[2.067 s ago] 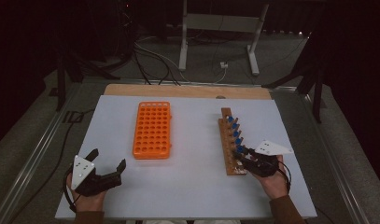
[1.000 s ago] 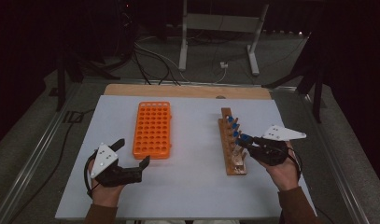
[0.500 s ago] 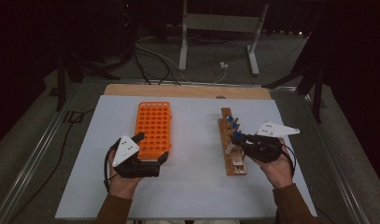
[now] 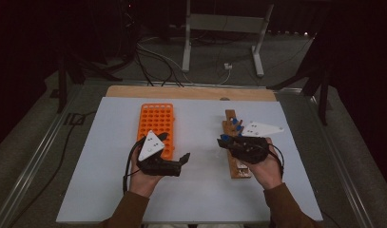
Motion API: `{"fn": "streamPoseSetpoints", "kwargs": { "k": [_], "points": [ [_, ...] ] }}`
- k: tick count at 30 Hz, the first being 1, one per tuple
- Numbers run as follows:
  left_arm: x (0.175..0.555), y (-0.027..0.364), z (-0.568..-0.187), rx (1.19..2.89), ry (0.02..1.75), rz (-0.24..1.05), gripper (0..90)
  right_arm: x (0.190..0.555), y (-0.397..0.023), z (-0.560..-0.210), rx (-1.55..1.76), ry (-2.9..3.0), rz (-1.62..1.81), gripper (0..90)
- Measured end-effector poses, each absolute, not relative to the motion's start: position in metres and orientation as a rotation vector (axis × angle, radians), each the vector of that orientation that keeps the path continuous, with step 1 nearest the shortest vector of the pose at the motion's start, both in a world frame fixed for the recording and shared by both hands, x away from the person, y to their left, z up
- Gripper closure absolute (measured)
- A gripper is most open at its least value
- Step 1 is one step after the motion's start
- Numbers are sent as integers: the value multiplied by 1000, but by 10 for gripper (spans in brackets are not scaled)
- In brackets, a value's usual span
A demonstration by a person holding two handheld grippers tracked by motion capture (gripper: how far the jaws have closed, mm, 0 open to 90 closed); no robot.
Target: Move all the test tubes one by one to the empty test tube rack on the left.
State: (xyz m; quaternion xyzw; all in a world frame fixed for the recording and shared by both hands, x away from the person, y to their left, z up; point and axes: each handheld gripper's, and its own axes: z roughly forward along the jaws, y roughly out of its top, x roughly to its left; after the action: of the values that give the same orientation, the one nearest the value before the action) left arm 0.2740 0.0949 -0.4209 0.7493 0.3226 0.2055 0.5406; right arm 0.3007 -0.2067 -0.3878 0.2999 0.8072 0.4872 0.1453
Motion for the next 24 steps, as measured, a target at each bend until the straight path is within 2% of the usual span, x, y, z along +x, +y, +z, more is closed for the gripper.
{"fn": "streamPoseSetpoints", "kwargs": {
  "k": [6,9,12,16,21,24],
  "points": [
    [276,75,-423,1780,723,437,166,301,-189,-389,832,2364,1431,762],
    [278,63,-425,1806,698,427,186,300,-184,-390,820,2377,1433,762],
    [279,49,-429,1841,664,409,345,300,-176,-389,807,2382,1447,762],
    [281,43,-432,1851,641,386,503,299,-172,-387,797,2385,1455,762],
    [283,38,-434,1841,629,355,654,298,-169,-387,792,2397,1468,762],
    [283,38,-434,1837,626,354,712,299,-169,-389,793,2401,1476,763]
  ]
}}
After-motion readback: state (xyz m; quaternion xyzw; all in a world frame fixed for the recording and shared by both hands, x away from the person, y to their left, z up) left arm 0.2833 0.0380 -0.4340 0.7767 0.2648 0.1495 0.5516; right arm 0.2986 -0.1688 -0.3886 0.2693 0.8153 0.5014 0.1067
